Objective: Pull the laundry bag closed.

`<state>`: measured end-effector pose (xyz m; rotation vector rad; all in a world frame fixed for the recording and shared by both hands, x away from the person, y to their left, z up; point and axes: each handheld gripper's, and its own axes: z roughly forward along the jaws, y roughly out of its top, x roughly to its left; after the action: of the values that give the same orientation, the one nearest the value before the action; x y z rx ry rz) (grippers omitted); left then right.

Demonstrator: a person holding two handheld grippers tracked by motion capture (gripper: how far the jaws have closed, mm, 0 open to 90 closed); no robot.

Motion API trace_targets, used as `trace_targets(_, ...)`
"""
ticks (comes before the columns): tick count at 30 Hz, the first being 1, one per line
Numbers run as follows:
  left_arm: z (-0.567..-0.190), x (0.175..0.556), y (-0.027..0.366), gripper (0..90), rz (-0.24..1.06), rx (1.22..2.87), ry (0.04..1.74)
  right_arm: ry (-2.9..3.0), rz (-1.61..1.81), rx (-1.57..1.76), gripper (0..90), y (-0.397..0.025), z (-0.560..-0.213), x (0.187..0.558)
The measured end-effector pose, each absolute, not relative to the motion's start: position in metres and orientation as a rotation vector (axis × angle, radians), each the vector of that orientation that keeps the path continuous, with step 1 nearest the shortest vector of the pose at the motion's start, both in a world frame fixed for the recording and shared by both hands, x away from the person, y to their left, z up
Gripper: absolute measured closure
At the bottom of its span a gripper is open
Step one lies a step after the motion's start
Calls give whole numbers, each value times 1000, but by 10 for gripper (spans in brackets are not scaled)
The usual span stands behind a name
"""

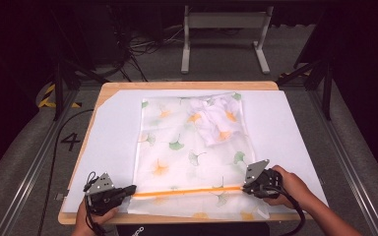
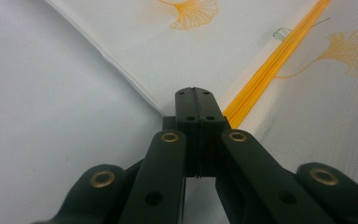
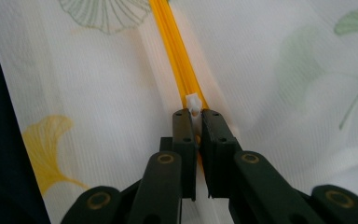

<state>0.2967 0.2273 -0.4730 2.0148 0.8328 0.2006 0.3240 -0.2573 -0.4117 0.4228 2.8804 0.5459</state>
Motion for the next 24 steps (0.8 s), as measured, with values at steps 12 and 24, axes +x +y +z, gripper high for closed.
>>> trace_targets(12, -471, 297, 226, 900, 213, 2029, 836, 2838, 636, 519, 849, -283, -414, 318)
trace_targets(24, -467, 288, 237, 823, 259, 1975, 781, 2665, 898, 555, 706, -302, -405, 310)
